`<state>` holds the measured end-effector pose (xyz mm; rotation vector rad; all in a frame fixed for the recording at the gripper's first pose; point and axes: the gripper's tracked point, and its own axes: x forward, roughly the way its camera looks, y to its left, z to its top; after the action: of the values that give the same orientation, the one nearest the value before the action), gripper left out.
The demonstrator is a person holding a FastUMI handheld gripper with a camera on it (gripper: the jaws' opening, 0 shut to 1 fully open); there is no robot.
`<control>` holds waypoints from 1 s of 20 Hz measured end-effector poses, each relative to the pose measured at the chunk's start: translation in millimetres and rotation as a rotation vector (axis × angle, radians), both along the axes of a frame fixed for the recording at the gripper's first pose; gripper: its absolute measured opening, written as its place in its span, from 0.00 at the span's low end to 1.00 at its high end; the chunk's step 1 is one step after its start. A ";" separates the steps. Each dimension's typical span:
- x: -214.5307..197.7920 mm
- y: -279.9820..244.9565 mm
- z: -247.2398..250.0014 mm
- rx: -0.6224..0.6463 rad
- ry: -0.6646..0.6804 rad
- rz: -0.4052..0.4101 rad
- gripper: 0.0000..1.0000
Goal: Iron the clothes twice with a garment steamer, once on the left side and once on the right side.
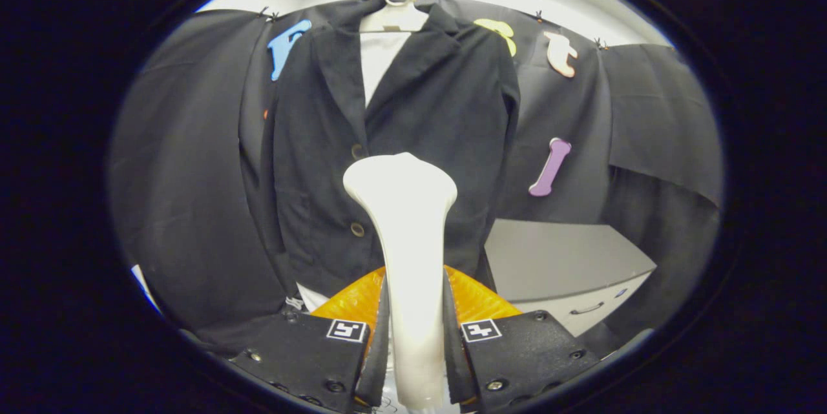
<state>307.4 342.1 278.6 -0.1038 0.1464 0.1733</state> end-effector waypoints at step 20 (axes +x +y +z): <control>30.2 144.7 192.9 -0.035 -0.188 0.022 0.40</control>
<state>337.6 486.8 471.5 -0.1555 -0.0390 0.1820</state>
